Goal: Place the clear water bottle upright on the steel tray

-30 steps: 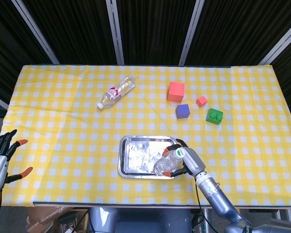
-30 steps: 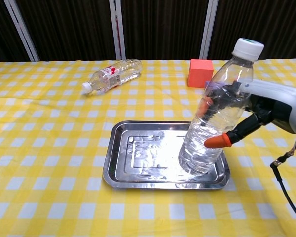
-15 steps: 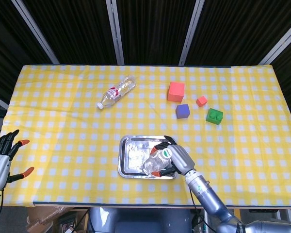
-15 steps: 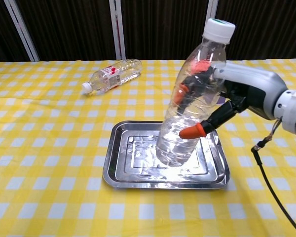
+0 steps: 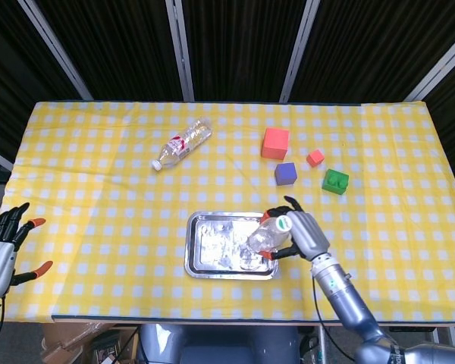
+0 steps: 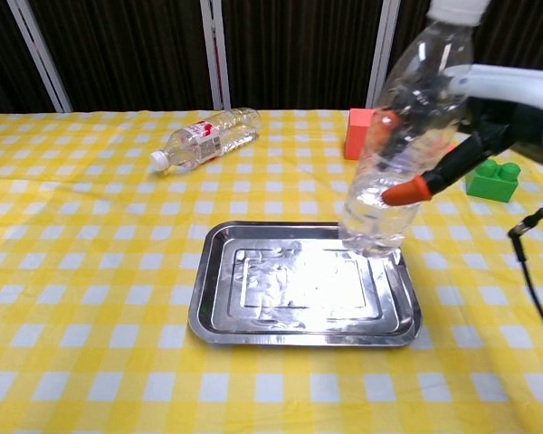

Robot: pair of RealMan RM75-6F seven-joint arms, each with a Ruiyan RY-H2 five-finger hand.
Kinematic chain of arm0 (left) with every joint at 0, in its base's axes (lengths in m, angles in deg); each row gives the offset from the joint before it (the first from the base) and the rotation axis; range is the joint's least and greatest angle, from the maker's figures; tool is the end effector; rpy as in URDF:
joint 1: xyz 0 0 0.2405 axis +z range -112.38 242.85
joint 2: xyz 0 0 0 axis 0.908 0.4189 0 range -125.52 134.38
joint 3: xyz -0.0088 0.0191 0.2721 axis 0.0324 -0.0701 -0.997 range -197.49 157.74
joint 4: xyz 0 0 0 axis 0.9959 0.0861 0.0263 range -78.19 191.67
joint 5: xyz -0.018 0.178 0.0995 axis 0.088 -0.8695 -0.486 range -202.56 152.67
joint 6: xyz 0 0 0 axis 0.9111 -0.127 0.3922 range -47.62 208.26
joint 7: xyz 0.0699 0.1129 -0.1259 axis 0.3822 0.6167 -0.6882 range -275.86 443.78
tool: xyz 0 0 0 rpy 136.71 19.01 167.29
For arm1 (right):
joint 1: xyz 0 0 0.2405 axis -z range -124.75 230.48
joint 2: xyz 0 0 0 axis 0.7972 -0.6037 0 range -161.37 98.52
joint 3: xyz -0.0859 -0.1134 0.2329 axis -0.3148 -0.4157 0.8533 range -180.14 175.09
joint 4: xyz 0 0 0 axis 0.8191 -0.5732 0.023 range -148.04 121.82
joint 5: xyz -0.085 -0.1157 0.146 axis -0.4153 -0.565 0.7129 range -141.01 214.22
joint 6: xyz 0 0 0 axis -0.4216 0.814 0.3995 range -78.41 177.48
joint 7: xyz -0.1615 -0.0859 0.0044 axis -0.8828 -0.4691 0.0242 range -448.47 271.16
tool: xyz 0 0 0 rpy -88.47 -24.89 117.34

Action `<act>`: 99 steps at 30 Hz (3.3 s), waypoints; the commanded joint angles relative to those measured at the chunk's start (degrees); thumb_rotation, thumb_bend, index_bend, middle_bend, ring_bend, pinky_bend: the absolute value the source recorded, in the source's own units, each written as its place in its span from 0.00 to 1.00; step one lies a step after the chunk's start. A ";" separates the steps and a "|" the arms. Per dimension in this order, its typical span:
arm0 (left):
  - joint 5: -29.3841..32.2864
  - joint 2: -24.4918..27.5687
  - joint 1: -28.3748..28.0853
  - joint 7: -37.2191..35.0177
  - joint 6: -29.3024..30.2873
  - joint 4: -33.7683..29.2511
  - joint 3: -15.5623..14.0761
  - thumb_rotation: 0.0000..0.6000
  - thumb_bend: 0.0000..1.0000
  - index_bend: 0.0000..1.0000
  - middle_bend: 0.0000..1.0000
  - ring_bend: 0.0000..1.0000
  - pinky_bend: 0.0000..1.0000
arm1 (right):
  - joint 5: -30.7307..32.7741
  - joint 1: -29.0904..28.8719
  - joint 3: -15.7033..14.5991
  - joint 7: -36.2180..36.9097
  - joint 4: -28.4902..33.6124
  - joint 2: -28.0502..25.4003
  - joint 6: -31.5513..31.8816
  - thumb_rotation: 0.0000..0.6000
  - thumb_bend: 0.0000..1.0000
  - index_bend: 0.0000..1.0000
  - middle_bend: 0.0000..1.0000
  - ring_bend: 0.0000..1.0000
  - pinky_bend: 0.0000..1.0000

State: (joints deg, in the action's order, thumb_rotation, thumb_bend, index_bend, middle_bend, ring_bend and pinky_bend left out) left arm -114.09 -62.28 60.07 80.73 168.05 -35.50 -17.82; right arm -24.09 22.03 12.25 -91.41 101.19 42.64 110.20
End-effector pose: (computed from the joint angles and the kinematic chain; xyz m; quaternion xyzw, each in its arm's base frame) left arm -0.3082 0.2190 0.1578 -0.5863 -0.3943 -0.4385 0.5554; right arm -0.1359 -0.3271 0.0565 0.5839 -0.5739 0.4829 0.3107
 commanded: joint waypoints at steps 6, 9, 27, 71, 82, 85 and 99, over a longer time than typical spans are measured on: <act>-0.11 -0.22 0.04 0.79 0.12 -0.33 -0.06 1.00 0.18 0.23 0.00 0.00 0.00 | -6.44 8.57 1.13 20.18 -3.45 -16.67 -0.78 1.00 0.16 0.67 0.54 0.30 0.00; -0.37 -0.29 0.01 1.11 0.15 -0.49 -0.15 1.00 0.18 0.23 0.00 0.00 0.00 | -8.94 9.94 0.62 25.04 -5.54 -18.94 -1.27 1.00 0.16 0.67 0.54 0.30 0.00; -0.72 -0.02 -0.16 0.31 -0.12 -0.47 -0.37 1.00 0.18 0.23 0.00 0.00 0.00 | -8.89 0.85 -0.90 9.70 2.64 -5.95 -5.04 1.00 0.16 0.67 0.54 0.30 0.00; -0.23 0.01 0.12 1.07 0.20 -0.73 -0.25 1.00 0.18 0.23 0.00 0.00 0.00 | -0.19 -1.66 9.08 11.31 13.95 -32.31 -3.71 1.00 0.17 0.67 0.54 0.29 0.00; -0.52 0.41 0.27 0.46 0.38 -0.83 -0.42 1.00 0.18 0.23 0.00 0.00 0.00 | 6.44 -2.47 8.31 8.04 17.70 -38.17 -5.94 1.00 0.17 0.67 0.54 0.30 0.00; -0.50 0.44 0.33 0.51 0.49 -0.94 -0.39 1.00 0.18 0.23 0.00 0.00 0.00 | 5.46 -1.98 5.52 8.34 14.76 -34.79 -7.39 1.00 0.17 0.67 0.54 0.30 0.00; -0.31 0.73 0.54 0.03 0.91 -0.92 -0.16 1.00 0.19 0.23 0.00 0.00 0.00 | -7.68 2.00 -3.31 17.79 0.54 -15.97 -8.61 1.00 0.17 0.67 0.54 0.30 0.00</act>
State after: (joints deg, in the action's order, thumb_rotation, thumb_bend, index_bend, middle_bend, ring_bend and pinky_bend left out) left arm -114.47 -61.59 60.59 80.83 168.95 -36.46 -18.02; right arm -30.54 23.56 9.46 -74.49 102.67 25.60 101.23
